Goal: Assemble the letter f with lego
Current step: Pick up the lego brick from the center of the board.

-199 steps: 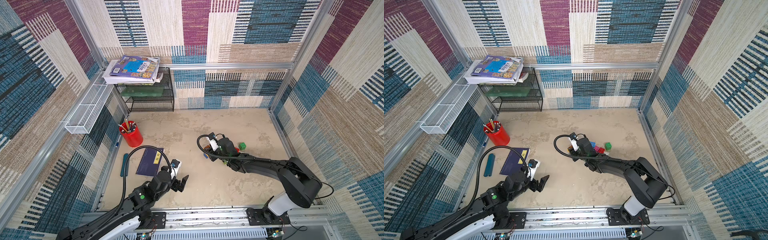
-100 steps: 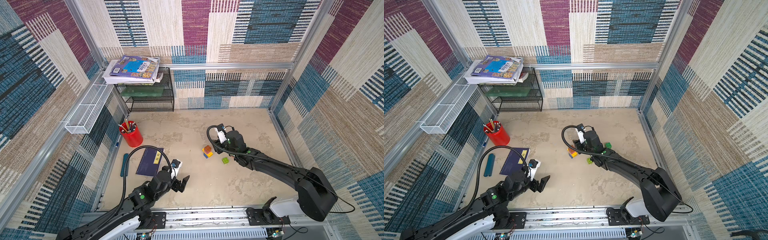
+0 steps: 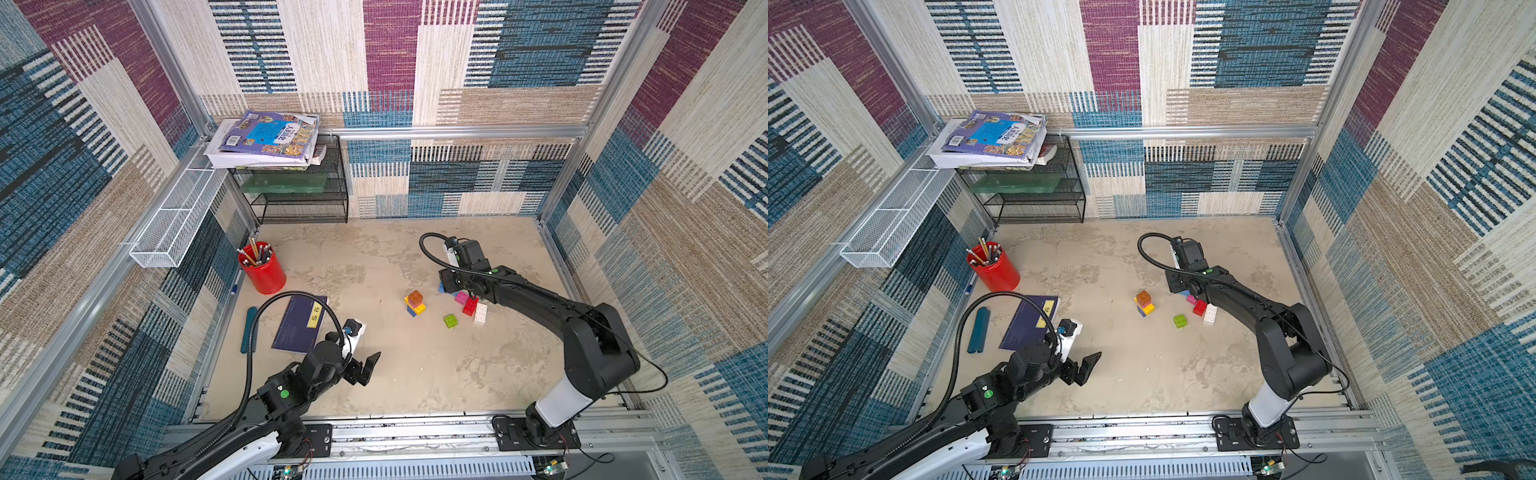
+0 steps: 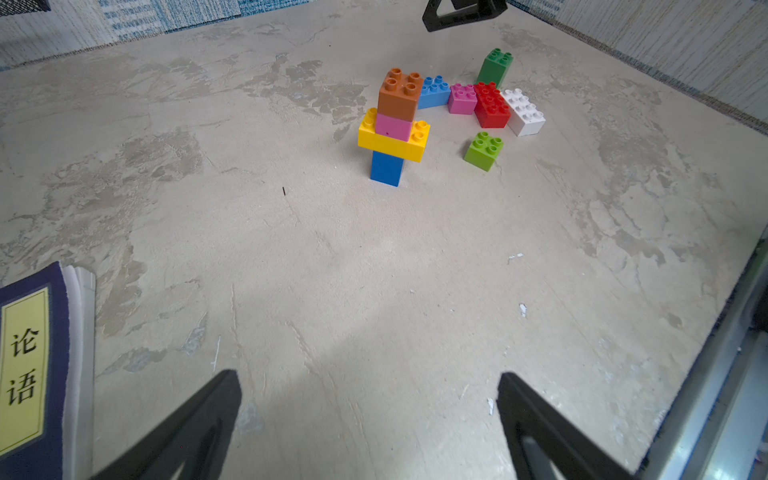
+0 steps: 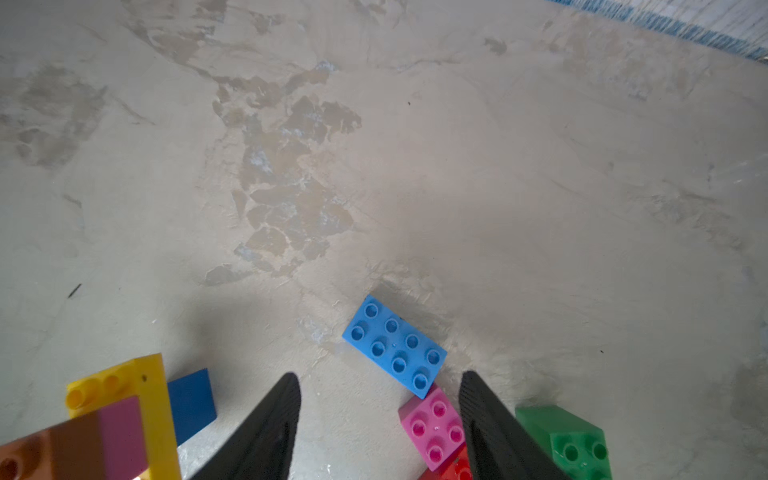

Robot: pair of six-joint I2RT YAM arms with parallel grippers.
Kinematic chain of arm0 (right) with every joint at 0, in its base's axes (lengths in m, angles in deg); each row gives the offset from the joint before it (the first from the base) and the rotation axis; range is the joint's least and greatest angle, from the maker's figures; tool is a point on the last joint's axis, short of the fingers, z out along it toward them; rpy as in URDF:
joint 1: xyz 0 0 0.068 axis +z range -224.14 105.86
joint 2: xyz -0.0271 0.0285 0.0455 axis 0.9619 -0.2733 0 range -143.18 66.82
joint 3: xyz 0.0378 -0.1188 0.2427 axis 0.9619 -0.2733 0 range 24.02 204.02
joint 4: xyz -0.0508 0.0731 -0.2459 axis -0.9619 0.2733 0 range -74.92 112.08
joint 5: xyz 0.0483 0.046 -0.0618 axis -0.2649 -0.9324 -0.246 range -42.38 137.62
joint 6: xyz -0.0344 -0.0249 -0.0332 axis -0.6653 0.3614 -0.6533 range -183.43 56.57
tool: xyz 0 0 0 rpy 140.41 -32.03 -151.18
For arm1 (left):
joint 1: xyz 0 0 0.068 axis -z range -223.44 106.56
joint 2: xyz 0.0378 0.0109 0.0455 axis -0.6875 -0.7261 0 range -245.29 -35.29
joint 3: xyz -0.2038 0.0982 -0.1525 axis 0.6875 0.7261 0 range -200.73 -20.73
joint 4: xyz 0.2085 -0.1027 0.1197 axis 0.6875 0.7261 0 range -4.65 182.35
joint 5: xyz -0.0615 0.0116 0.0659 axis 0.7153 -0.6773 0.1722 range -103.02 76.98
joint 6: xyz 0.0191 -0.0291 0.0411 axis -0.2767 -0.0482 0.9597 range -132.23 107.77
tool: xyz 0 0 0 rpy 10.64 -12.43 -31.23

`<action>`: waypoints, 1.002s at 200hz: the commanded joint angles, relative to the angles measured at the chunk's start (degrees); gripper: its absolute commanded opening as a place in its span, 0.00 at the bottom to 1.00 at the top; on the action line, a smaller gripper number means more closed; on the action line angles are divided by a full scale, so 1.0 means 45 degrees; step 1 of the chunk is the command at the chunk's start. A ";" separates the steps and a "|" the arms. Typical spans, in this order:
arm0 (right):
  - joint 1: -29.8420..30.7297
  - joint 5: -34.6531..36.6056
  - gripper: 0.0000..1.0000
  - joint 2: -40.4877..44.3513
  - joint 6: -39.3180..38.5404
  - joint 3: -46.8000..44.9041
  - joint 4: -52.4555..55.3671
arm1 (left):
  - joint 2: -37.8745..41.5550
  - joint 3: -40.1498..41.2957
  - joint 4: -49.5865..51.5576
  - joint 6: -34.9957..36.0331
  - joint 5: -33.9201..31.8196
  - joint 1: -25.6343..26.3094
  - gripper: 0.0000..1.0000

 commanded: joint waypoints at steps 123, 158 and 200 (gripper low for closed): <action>-0.0531 -0.0695 0.68 -0.2482 -0.0687 0.1012 0.1219 | -0.0004 -0.0024 -0.0139 0.0044 -0.0392 0.0006 0.99; -0.0511 -0.0632 0.67 -0.2813 -0.0752 0.1156 0.1140 | -0.0011 -0.0025 -0.0153 0.0039 -0.0411 0.0012 0.99; -0.0511 -0.0350 0.64 -0.3170 -0.0828 0.1449 0.1059 | -0.0013 -0.0045 -0.0150 0.0043 -0.0420 0.0003 0.99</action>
